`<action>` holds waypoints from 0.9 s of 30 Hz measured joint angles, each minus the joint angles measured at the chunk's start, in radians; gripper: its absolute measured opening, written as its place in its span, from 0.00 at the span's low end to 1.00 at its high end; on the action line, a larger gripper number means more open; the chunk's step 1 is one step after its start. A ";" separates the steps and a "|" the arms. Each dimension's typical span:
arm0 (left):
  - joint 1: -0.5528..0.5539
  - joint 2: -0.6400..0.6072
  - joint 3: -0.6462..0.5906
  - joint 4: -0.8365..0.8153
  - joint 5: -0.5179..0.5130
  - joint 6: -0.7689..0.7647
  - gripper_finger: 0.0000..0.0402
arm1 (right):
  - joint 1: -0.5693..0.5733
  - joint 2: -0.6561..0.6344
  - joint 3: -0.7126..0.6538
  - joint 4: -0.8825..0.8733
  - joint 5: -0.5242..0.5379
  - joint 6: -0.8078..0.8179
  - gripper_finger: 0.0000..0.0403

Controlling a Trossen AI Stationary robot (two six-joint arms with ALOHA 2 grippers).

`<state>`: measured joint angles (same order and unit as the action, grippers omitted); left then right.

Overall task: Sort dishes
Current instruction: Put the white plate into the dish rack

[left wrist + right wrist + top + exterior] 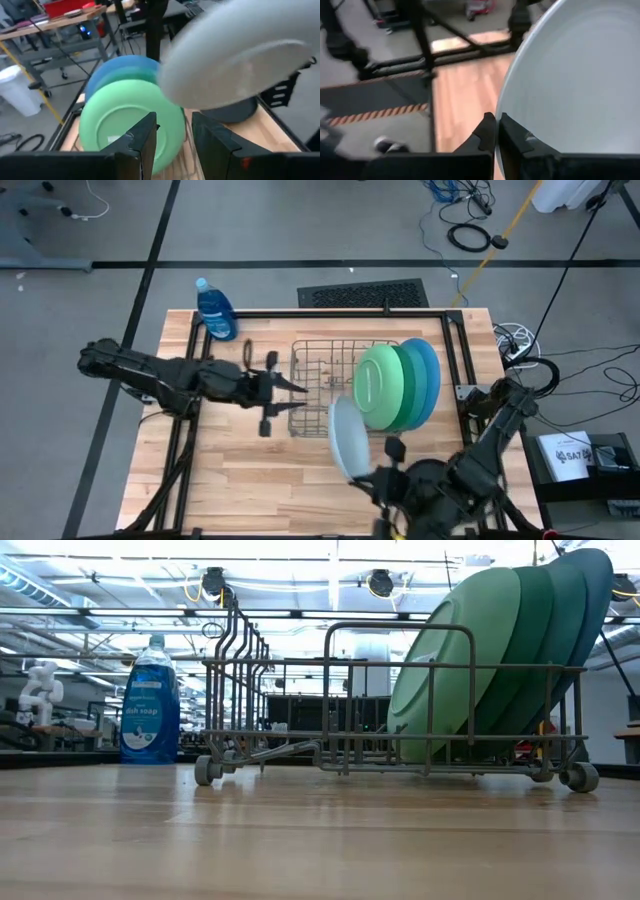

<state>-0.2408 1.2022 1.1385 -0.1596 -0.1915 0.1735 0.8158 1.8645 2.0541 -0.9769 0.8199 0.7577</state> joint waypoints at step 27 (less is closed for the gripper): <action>-0.034 -0.310 -0.213 0.040 -0.204 0.025 0.32 | -0.375 -0.046 -0.359 0.597 -0.137 -0.320 0.00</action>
<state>-0.2745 0.8917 0.9253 -0.1196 -0.3953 0.1989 0.4404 1.8190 1.6954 -0.3799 0.6829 0.4378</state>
